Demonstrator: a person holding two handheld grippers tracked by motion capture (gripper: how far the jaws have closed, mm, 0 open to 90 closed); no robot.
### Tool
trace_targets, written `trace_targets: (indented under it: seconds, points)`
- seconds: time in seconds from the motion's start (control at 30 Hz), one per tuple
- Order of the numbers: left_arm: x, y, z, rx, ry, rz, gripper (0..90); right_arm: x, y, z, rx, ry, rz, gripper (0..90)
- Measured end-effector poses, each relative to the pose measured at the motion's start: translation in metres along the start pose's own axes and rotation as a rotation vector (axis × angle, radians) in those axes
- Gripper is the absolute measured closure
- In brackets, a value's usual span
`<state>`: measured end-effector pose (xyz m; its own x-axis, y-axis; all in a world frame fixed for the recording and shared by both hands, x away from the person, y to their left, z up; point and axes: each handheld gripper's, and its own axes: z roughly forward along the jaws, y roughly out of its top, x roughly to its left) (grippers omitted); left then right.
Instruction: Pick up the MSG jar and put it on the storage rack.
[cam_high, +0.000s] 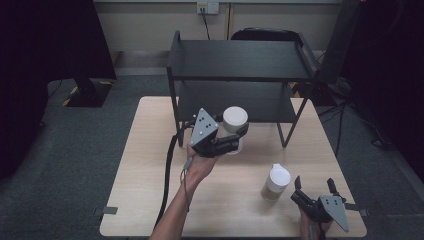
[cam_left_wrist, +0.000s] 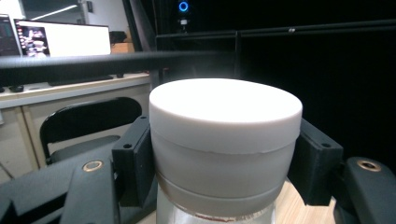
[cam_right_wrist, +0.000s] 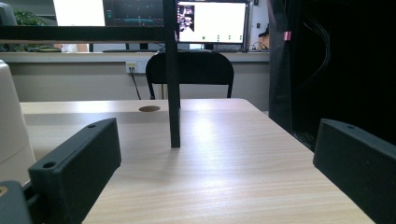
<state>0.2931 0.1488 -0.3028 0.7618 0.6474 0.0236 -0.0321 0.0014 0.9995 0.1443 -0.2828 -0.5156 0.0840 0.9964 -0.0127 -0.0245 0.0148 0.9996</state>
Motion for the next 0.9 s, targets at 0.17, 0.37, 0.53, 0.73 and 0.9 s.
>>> trace_targets:
  seconds: [0.17,0.37,0.53,0.73,0.9]
  points:
    - [0.012,0.028,0.005,-0.016,0.002,0.006,34.3,-0.001,0.0,0.0,0.0,0.003,-0.001,0.0]
    - [0.022,0.065,0.016,-0.034,0.02,0.027,34.3,-0.001,0.0,0.0,0.0,0.004,0.001,0.0]
    - [0.025,0.089,0.028,-0.064,0.096,0.025,34.3,-0.001,0.0,0.0,0.0,0.003,0.0,0.0]
    - [0.026,0.104,0.047,-0.079,0.219,0.013,34.3,-0.001,0.0,0.0,0.001,0.005,0.0,0.0]
    - [0.028,0.109,0.066,-0.096,0.301,0.005,34.3,-0.001,0.0,0.0,0.002,0.005,-0.002,0.0]
